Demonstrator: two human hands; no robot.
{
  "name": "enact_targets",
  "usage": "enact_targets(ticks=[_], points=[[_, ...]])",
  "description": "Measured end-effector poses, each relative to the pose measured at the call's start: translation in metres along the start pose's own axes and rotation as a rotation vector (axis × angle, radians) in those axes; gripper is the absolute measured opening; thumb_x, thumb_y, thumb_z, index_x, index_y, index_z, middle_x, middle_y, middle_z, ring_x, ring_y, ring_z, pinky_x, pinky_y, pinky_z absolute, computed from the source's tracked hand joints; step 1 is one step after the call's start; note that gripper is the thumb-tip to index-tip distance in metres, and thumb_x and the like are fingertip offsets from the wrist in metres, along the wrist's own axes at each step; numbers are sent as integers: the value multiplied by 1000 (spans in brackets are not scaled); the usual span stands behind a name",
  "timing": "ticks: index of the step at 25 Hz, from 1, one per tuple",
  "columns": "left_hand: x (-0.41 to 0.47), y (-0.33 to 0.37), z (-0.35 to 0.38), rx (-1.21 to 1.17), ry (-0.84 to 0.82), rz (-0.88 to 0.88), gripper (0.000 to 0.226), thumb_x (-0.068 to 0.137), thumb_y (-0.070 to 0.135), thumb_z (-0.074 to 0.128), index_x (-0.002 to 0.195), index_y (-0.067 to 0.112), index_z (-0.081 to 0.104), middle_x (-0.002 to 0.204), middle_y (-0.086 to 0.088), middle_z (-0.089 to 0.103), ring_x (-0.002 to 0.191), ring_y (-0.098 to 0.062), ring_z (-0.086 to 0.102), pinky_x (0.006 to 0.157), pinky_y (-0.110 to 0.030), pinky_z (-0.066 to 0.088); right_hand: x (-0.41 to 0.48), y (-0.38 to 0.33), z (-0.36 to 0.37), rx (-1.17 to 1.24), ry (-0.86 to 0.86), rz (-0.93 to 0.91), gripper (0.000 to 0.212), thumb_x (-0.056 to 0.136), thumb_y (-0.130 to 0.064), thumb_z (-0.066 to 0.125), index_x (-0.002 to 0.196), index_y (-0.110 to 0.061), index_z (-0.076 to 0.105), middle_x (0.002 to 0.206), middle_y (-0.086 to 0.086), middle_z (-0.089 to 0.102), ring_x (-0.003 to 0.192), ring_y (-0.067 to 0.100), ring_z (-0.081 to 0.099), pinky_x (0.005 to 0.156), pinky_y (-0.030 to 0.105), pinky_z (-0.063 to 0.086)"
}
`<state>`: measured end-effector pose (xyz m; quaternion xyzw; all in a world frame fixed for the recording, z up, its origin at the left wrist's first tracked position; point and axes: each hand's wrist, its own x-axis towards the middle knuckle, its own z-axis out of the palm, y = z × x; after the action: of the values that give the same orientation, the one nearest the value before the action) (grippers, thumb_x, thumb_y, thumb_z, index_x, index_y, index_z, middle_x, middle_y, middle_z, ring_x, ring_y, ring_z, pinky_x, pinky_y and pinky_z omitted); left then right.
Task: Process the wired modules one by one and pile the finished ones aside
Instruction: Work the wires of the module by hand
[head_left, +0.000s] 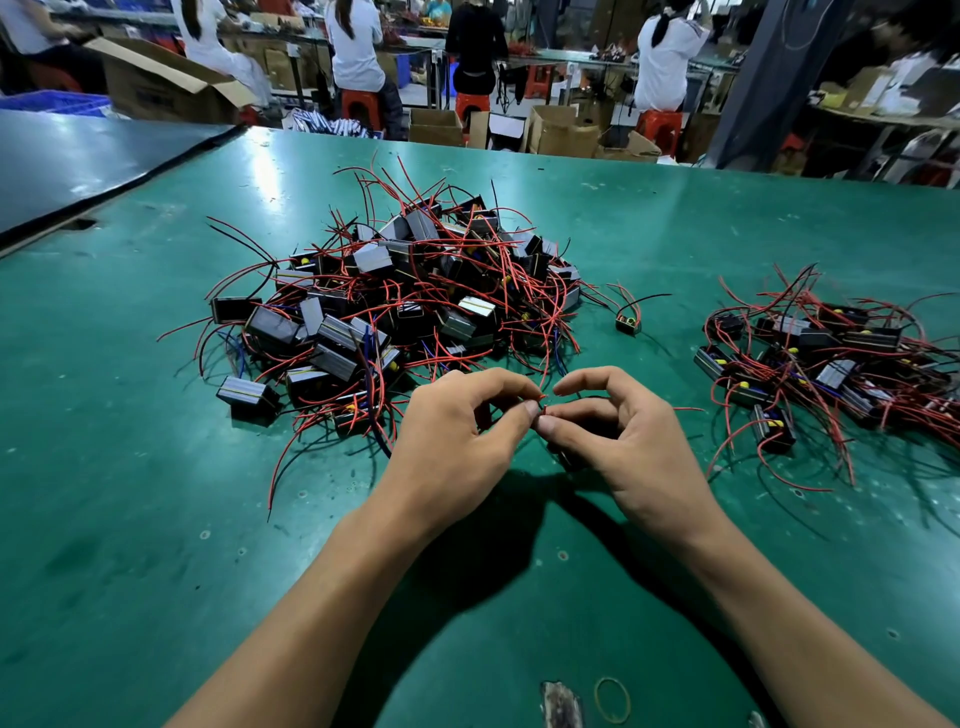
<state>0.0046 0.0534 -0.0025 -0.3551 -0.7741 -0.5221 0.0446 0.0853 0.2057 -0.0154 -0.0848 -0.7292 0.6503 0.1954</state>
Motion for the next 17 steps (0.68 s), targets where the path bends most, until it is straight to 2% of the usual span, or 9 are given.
enact_targets(ticks=[8,12,17], points=[[1,-1,-1,15,-6,23,10,84,12,73,89,21,77,80,17,68,81,-1,59,77,-25,48,-1,1,2,-34,-28,-1,23,86,-11,77,102,-20,63,86,6,78,74,14,68,74,26,56],[1,-2,-1,25,4,34,9,84,12,73,87,20,77,77,20,65,77,2,56,73,-19,45,-2,1,2,-20,-29,-5,20,87,-10,75,101,-19,62,86,6,78,73,13,68,71,22,55],[1,-3,-1,40,9,32,9,84,14,73,87,21,77,79,17,67,77,0,56,73,-21,46,-1,1,2,3,-27,-9,19,88,-9,73,100,-19,62,85,6,77,70,10,67,67,19,52]])
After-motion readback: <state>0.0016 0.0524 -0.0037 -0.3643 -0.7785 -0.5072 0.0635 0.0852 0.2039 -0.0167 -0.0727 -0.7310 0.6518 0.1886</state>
